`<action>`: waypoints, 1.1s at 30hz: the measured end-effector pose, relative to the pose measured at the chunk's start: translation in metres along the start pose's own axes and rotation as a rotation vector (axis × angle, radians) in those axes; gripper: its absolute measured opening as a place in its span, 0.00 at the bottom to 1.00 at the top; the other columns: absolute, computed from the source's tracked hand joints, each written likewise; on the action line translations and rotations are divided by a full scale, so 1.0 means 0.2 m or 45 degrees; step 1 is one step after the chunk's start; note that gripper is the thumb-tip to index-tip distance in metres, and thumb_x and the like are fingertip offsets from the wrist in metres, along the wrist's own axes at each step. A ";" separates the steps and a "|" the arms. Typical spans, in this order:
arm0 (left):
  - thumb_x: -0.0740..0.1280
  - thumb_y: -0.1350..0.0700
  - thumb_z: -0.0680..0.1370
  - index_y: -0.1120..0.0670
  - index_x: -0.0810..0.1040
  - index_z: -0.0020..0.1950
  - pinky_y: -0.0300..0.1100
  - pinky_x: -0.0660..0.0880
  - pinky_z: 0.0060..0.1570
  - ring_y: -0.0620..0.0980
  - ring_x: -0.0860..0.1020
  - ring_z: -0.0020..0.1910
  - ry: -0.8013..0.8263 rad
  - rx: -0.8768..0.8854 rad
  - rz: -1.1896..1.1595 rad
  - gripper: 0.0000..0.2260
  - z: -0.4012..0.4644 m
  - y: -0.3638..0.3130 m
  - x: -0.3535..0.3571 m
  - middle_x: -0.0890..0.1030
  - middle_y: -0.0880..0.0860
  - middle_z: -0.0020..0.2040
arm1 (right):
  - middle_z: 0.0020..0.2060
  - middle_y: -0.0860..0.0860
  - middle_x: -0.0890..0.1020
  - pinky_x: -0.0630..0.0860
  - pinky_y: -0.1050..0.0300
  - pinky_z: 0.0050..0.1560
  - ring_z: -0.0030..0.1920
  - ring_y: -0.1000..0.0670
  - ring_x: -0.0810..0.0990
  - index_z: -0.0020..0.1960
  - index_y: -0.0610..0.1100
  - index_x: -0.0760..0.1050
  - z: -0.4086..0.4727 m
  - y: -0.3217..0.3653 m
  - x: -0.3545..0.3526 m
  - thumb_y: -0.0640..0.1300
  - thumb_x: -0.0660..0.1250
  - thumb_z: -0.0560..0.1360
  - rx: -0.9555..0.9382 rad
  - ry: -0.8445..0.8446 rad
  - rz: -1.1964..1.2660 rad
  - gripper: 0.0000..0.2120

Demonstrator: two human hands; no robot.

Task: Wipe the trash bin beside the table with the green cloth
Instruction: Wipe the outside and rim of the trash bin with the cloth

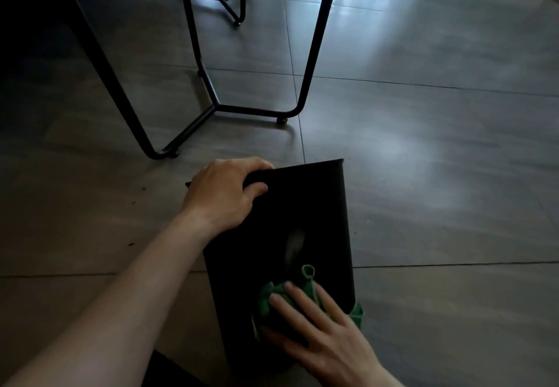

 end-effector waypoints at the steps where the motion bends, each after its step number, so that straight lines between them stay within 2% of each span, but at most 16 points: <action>1: 0.70 0.50 0.78 0.39 0.80 0.61 0.43 0.74 0.54 0.48 0.82 0.58 -0.007 0.007 -0.010 0.13 0.00 -0.01 0.00 0.86 0.42 0.56 | 0.78 0.46 0.69 0.71 0.37 0.74 0.78 0.40 0.67 0.74 0.57 0.72 0.01 -0.06 -0.02 0.46 0.64 0.83 0.012 -0.020 -0.006 0.20; 4: 0.70 0.51 0.78 0.39 0.80 0.62 0.40 0.71 0.51 0.47 0.82 0.57 -0.052 0.046 -0.029 0.13 0.01 -0.07 -0.01 0.85 0.42 0.56 | 0.76 0.44 0.70 0.68 0.33 0.74 0.77 0.37 0.68 0.73 0.54 0.72 0.19 -0.31 -0.11 0.46 0.69 0.80 0.417 -0.241 0.073 0.22; 7: 0.69 0.52 0.79 0.41 0.80 0.63 0.42 0.70 0.55 0.49 0.81 0.59 -0.071 0.094 -0.003 0.14 0.02 -0.12 0.00 0.85 0.43 0.58 | 0.75 0.41 0.69 0.70 0.32 0.71 0.77 0.35 0.67 0.75 0.51 0.69 0.43 -0.51 -0.19 0.48 0.64 0.81 0.852 -0.450 0.138 0.22; 9: 0.69 0.53 0.79 0.43 0.81 0.64 0.48 0.71 0.64 0.52 0.81 0.60 -0.069 0.096 0.003 0.14 0.03 -0.14 0.00 0.85 0.45 0.59 | 0.76 0.41 0.66 0.69 0.32 0.72 0.77 0.34 0.66 0.76 0.51 0.68 0.46 -0.43 -0.14 0.48 0.64 0.81 0.704 -0.400 0.062 0.23; 11: 0.68 0.54 0.80 0.44 0.81 0.64 0.53 0.70 0.67 0.52 0.81 0.61 -0.052 0.079 -0.009 0.14 0.03 -0.14 -0.01 0.85 0.46 0.60 | 0.77 0.42 0.65 0.69 0.36 0.73 0.76 0.36 0.67 0.76 0.52 0.68 0.31 -0.23 -0.04 0.48 0.64 0.81 0.353 -0.217 -0.031 0.24; 13: 0.68 0.54 0.80 0.45 0.81 0.65 0.54 0.70 0.68 0.51 0.81 0.61 -0.032 0.073 -0.028 0.14 0.02 -0.14 -0.01 0.85 0.46 0.60 | 0.75 0.44 0.67 0.77 0.41 0.68 0.73 0.40 0.71 0.75 0.55 0.70 0.08 -0.05 0.02 0.48 0.62 0.81 0.090 -0.038 -0.086 0.23; 15: 0.68 0.53 0.80 0.44 0.80 0.65 0.54 0.70 0.68 0.50 0.81 0.61 -0.034 0.086 -0.039 0.14 0.02 -0.15 -0.01 0.85 0.46 0.60 | 0.73 0.46 0.69 0.83 0.45 0.60 0.68 0.42 0.78 0.73 0.57 0.72 -0.05 -0.04 0.00 0.47 0.61 0.79 -0.014 0.049 -0.101 0.23; 17: 0.69 0.53 0.79 0.44 0.80 0.65 0.54 0.70 0.68 0.49 0.81 0.61 -0.042 0.107 -0.038 0.14 0.02 -0.16 -0.01 0.85 0.45 0.60 | 0.71 0.45 0.70 0.83 0.42 0.59 0.67 0.39 0.76 0.72 0.56 0.71 -0.01 -0.16 -0.05 0.47 0.63 0.76 0.142 -0.038 -0.063 0.24; 21: 0.69 0.54 0.79 0.43 0.81 0.64 0.54 0.70 0.68 0.49 0.81 0.60 -0.040 0.142 -0.030 0.14 0.00 -0.20 -0.01 0.85 0.44 0.60 | 0.69 0.40 0.67 0.74 0.37 0.64 0.68 0.34 0.69 0.73 0.49 0.72 0.36 -0.51 -0.22 0.46 0.64 0.78 0.841 -0.449 0.029 0.23; 22: 0.69 0.53 0.79 0.42 0.81 0.63 0.54 0.71 0.67 0.49 0.81 0.60 -0.041 0.145 -0.022 0.14 0.00 -0.20 -0.01 0.85 0.44 0.59 | 0.70 0.40 0.67 0.72 0.38 0.65 0.68 0.34 0.69 0.73 0.48 0.73 0.43 -0.53 -0.23 0.46 0.65 0.79 0.907 -0.496 0.024 0.23; 23: 0.69 0.53 0.79 0.43 0.81 0.63 0.54 0.71 0.67 0.50 0.81 0.60 -0.044 0.141 -0.014 0.14 0.00 -0.20 -0.01 0.85 0.44 0.59 | 0.70 0.39 0.67 0.71 0.38 0.66 0.68 0.33 0.69 0.74 0.47 0.73 0.46 -0.50 -0.21 0.46 0.66 0.79 0.867 -0.493 -0.012 0.23; 25: 0.69 0.54 0.79 0.43 0.81 0.63 0.54 0.71 0.66 0.50 0.81 0.59 -0.052 0.120 -0.019 0.14 0.00 -0.20 -0.01 0.85 0.45 0.59 | 0.71 0.39 0.66 0.75 0.37 0.66 0.68 0.34 0.70 0.74 0.48 0.71 0.36 -0.34 -0.12 0.45 0.68 0.78 0.568 -0.358 -0.099 0.24; 27: 0.70 0.54 0.79 0.43 0.81 0.63 0.53 0.71 0.66 0.50 0.81 0.59 -0.056 0.103 -0.033 0.14 -0.01 -0.19 -0.02 0.85 0.44 0.58 | 0.70 0.41 0.69 0.82 0.40 0.60 0.67 0.36 0.73 0.73 0.51 0.70 0.14 -0.14 -0.03 0.45 0.62 0.80 0.234 -0.183 -0.133 0.21; 29: 0.70 0.53 0.79 0.42 0.81 0.63 0.51 0.70 0.67 0.49 0.81 0.58 -0.063 0.110 -0.037 0.13 -0.02 -0.20 -0.01 0.85 0.44 0.57 | 0.69 0.45 0.70 0.85 0.45 0.55 0.64 0.39 0.77 0.71 0.54 0.73 -0.04 -0.08 -0.01 0.45 0.58 0.81 0.074 -0.066 -0.125 0.19; 31: 0.70 0.53 0.78 0.42 0.81 0.62 0.52 0.71 0.67 0.49 0.82 0.57 -0.070 0.115 -0.036 0.13 -0.02 -0.20 -0.01 0.86 0.44 0.56 | 0.69 0.45 0.70 0.84 0.43 0.56 0.65 0.38 0.74 0.70 0.55 0.74 -0.02 -0.17 -0.05 0.46 0.61 0.77 0.121 -0.087 -0.088 0.21; 33: 0.70 0.53 0.78 0.42 0.81 0.62 0.55 0.72 0.66 0.49 0.82 0.57 -0.054 0.115 -0.041 0.13 -0.02 -0.21 -0.01 0.86 0.44 0.56 | 0.70 0.43 0.68 0.80 0.39 0.63 0.67 0.35 0.70 0.71 0.52 0.71 0.15 -0.34 -0.13 0.46 0.65 0.77 0.393 -0.269 -0.050 0.23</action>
Point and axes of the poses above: each hand's wrist, its own z-axis towards the middle knuckle, its own x-axis out of the palm, y = z × x, the point moved 1 cm from there along z, towards the middle knuckle
